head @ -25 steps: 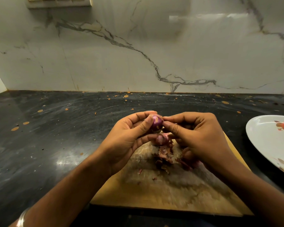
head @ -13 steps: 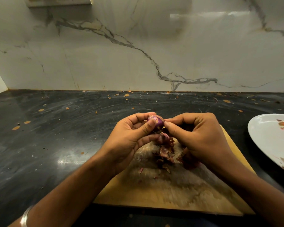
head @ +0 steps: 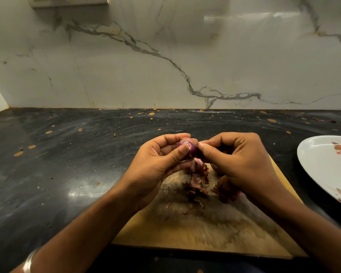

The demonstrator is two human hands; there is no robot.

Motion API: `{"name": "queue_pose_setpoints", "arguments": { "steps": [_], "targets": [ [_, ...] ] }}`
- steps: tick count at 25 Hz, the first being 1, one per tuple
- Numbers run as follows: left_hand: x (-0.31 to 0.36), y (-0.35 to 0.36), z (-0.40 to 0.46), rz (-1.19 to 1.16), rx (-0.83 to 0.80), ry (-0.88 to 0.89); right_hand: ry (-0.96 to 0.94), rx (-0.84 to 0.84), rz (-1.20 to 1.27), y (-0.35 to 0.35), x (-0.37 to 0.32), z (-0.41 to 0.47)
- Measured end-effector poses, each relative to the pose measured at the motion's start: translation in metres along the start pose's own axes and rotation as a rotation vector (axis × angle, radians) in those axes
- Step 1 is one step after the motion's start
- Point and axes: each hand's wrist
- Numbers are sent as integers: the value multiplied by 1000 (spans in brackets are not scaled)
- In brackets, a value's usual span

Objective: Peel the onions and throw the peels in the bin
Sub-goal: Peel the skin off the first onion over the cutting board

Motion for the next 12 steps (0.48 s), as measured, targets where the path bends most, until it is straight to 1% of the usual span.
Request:
{"name": "queue_pose_setpoints", "arguments": {
  "steps": [3, 7, 12],
  "targets": [
    [1, 0, 0, 28, -11, 18, 0, -21, 22, -1, -3, 0],
    [-3, 2, -2, 96, 5, 48, -3, -6, -26, 1, -3, -2],
    [-7, 3, -3, 163, 12, 66, -141, 102, -285, 7, -4, -7]
  ]
}}
Point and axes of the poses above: each hand's wrist, its own z-axis towards the middle knuckle, its own y-axis out of the palm, x = y × z, and after that the axes turned 10 degrees about -z, right-handed
